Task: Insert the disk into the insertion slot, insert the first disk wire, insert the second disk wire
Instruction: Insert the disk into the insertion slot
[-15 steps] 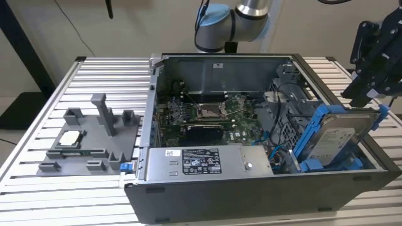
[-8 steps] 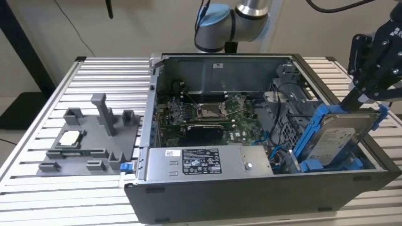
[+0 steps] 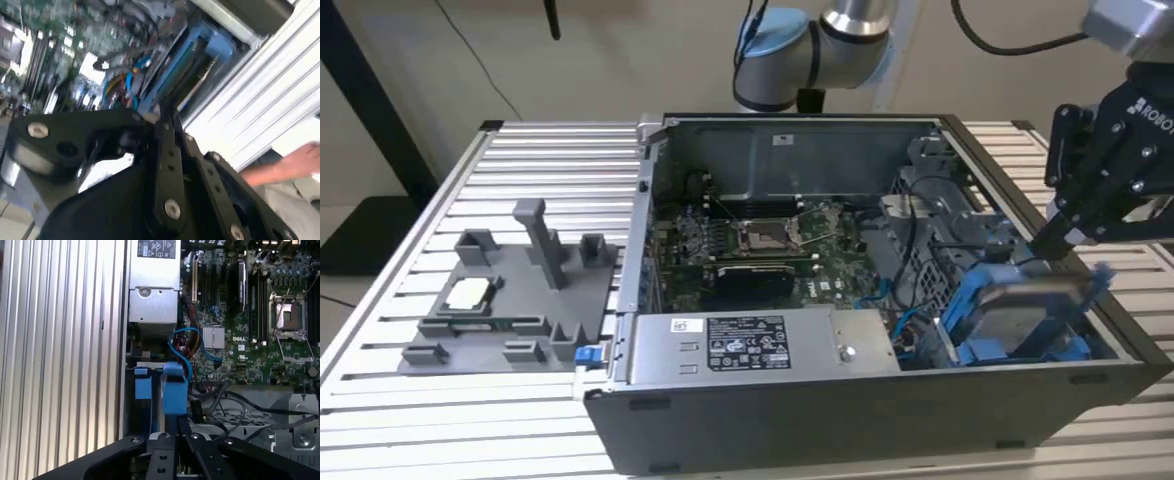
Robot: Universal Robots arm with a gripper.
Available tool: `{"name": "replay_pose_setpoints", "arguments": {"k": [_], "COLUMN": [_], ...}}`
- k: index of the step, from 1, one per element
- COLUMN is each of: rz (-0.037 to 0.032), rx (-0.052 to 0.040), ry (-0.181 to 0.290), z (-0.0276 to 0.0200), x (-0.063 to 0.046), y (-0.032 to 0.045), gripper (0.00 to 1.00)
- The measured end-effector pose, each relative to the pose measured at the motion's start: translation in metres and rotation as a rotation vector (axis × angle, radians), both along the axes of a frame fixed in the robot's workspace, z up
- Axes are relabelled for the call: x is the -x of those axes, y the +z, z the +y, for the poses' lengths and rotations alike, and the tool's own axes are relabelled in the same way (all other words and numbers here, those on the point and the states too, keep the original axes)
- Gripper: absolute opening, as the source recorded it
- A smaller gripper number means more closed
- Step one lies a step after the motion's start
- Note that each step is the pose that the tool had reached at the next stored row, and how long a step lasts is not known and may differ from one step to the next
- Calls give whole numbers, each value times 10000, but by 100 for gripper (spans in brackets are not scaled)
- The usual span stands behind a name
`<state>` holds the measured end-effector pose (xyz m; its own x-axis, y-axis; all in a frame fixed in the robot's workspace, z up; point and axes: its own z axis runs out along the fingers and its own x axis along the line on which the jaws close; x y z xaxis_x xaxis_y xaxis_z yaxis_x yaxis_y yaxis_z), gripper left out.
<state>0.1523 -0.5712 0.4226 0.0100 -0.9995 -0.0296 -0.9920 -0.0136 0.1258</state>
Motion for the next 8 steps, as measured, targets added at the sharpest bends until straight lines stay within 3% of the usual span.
{"name": "replay_pose_setpoints", "arguments": {"k": [6,7,8], "rz": [44,37,-12], "rx": [-21,-32,-49], "ry": [3,3,3], "z": [-8,-6,-2], "x": [-3,9,35], "y": [185,186,180], "gripper": [15,15,15]}}
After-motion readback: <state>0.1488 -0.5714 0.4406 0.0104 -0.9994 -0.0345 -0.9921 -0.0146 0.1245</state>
